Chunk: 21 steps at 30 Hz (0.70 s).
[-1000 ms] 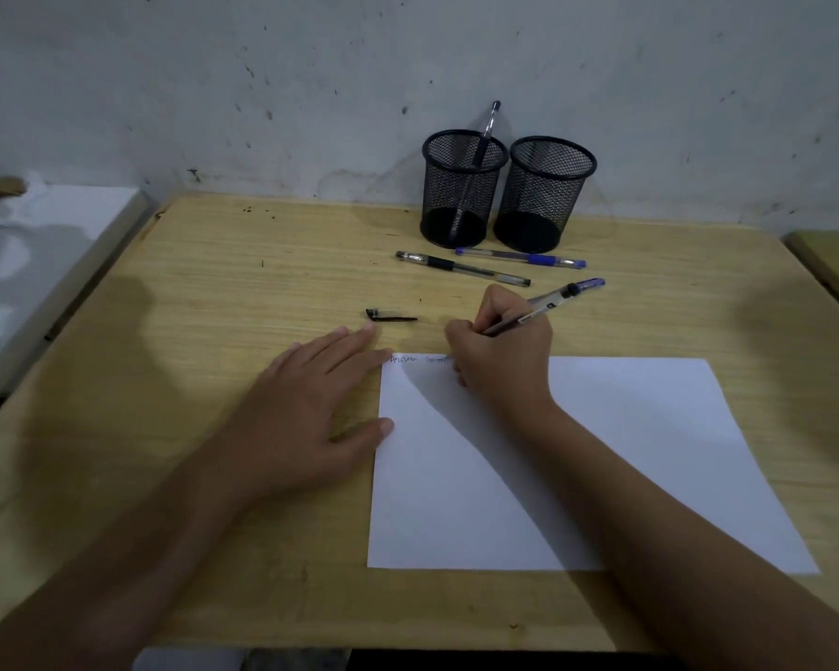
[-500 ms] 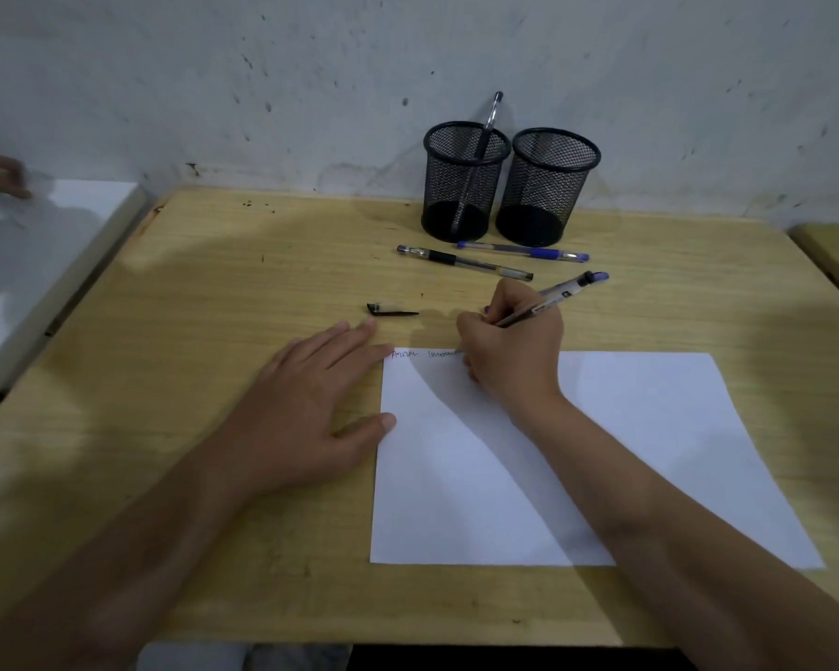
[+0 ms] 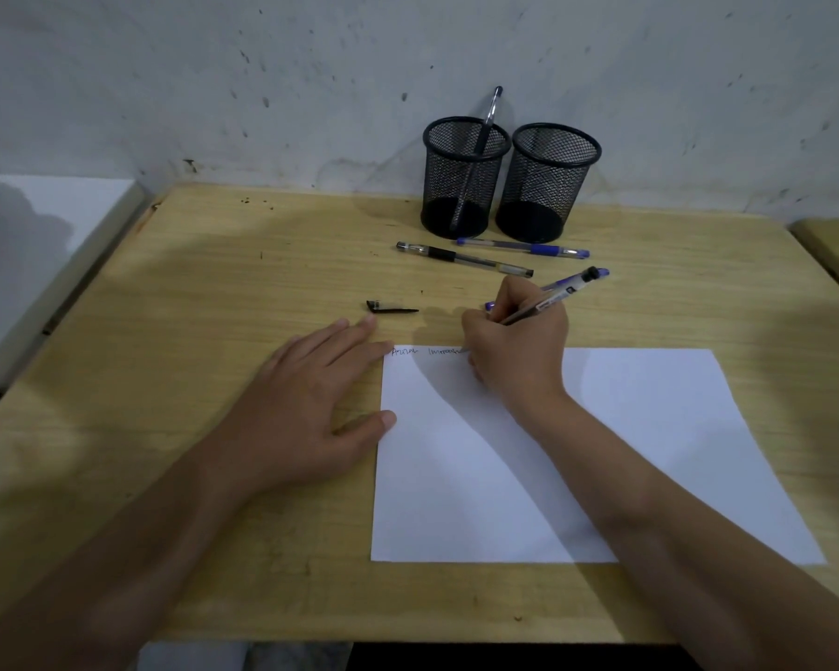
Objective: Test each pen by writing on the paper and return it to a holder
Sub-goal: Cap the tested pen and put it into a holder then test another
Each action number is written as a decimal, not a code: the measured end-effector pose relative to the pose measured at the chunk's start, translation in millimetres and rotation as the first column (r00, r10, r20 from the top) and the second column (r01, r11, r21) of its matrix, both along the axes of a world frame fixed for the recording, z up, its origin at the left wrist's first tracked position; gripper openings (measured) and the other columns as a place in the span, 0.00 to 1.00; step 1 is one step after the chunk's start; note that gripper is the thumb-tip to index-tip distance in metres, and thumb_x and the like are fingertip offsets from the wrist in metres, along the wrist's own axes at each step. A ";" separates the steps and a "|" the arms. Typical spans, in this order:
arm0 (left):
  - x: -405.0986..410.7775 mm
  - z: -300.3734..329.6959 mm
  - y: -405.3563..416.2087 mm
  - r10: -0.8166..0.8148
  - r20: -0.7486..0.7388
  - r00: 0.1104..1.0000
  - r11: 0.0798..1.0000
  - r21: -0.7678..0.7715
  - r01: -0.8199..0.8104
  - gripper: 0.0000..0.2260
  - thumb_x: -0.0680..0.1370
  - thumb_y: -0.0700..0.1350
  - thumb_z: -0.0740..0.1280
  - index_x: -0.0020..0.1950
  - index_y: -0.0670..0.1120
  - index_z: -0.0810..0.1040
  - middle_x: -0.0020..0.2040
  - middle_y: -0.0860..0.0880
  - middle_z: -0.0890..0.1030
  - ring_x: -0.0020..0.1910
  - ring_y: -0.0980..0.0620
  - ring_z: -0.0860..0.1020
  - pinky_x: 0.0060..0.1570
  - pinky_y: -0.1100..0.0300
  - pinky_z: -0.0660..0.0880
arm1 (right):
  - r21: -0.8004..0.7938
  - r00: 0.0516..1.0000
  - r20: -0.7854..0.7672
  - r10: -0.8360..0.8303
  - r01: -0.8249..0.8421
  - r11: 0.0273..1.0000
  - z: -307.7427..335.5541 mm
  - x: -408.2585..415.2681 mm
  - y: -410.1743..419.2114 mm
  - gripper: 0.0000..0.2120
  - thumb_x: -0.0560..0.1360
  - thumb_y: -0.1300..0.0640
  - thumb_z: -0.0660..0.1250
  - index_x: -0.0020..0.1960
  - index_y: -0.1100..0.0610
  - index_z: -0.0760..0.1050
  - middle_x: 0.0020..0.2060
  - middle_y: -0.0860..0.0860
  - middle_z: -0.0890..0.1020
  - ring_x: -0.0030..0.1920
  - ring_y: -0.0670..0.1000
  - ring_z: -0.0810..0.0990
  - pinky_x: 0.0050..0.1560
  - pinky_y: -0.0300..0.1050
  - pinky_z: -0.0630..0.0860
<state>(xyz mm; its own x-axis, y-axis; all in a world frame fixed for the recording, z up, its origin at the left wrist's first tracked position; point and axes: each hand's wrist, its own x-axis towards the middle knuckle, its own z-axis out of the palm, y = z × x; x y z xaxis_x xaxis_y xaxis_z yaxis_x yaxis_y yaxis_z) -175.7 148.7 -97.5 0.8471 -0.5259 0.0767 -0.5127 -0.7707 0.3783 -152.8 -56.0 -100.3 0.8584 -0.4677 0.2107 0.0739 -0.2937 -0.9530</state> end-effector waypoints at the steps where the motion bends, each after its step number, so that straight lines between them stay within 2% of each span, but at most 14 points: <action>1: 0.2 -0.2 0.4 -0.002 0.001 1.000 1.000 0.000 0.002 0.30 0.69 0.67 0.53 0.71 0.61 0.59 0.75 0.61 0.54 0.74 0.60 0.51 0.72 0.50 0.54 | -0.016 1.000 0.008 -0.002 0.002 1.000 -0.3 0.3 -0.4 0.19 0.63 0.69 0.63 0.26 0.52 0.57 0.24 0.54 0.62 0.27 0.53 0.63 0.25 0.49 0.66; 7: 0.9 -1.2 0.5 0.002 -0.006 1.000 1.000 -0.008 -0.002 0.31 0.69 0.67 0.53 0.71 0.61 0.59 0.75 0.62 0.54 0.74 0.60 0.51 0.72 0.49 0.55 | -0.043 1.000 0.021 0.007 -0.006 0.999 -2.3 1.0 -4.2 0.17 0.62 0.65 0.63 0.25 0.49 0.59 0.23 0.51 0.62 0.26 0.67 0.71 0.24 0.56 0.69; 12: 0.3 1.2 1.1 -0.003 -0.026 1.000 1.000 0.006 0.003 0.31 0.69 0.68 0.52 0.71 0.62 0.57 0.75 0.63 0.52 0.74 0.62 0.49 0.72 0.52 0.51 | -0.038 1.000 -0.005 -0.008 0.008 0.999 0.0 0.8 -4.6 0.17 0.62 0.65 0.63 0.24 0.49 0.60 0.20 0.46 0.62 0.25 0.60 0.69 0.24 0.55 0.70; 13: 0.3 1.9 1.0 -0.004 -0.029 1.000 1.000 0.010 0.004 0.31 0.69 0.68 0.52 0.71 0.62 0.56 0.75 0.63 0.52 0.74 0.62 0.49 0.72 0.52 0.51 | -0.020 1.000 0.004 -0.023 0.023 1.000 2.4 -0.8 -5.6 0.17 0.62 0.66 0.64 0.25 0.49 0.60 0.20 0.47 0.64 0.25 0.60 0.70 0.24 0.53 0.70; 15: 0.5 2.7 0.6 -0.004 -0.034 0.999 1.000 0.015 0.005 0.32 0.69 0.68 0.51 0.72 0.62 0.56 0.75 0.63 0.51 0.74 0.62 0.49 0.72 0.52 0.51 | 0.065 0.998 0.035 -0.045 0.043 0.997 10.2 -5.2 -7.9 0.17 0.65 0.68 0.65 0.27 0.52 0.62 0.22 0.57 0.69 0.24 0.59 0.75 0.24 0.45 0.71; 18: -0.9 3.0 -0.5 -0.008 -0.032 0.999 1.000 -0.005 0.008 0.32 0.69 0.68 0.52 0.72 0.62 0.56 0.75 0.62 0.52 0.74 0.61 0.50 0.73 0.50 0.53 | 0.221 0.998 0.045 0.040 -0.049 0.974 22.7 -10.7 -9.1 0.14 0.70 0.66 0.70 0.34 0.59 0.66 0.26 0.59 0.75 0.24 0.51 0.78 0.26 0.40 0.75; 21: -2.6 5.5 -1.2 -0.003 0.002 1.000 0.997 -0.074 0.003 0.33 0.69 0.66 0.56 0.72 0.60 0.56 0.74 0.61 0.54 0.73 0.59 0.54 0.73 0.50 0.51 | 0.312 0.981 0.027 0.190 -0.189 0.931 32.2 -16.9 -12.1 0.14 0.67 0.62 0.76 0.36 0.59 0.69 0.27 0.55 0.77 0.28 0.48 0.79 0.31 0.42 0.79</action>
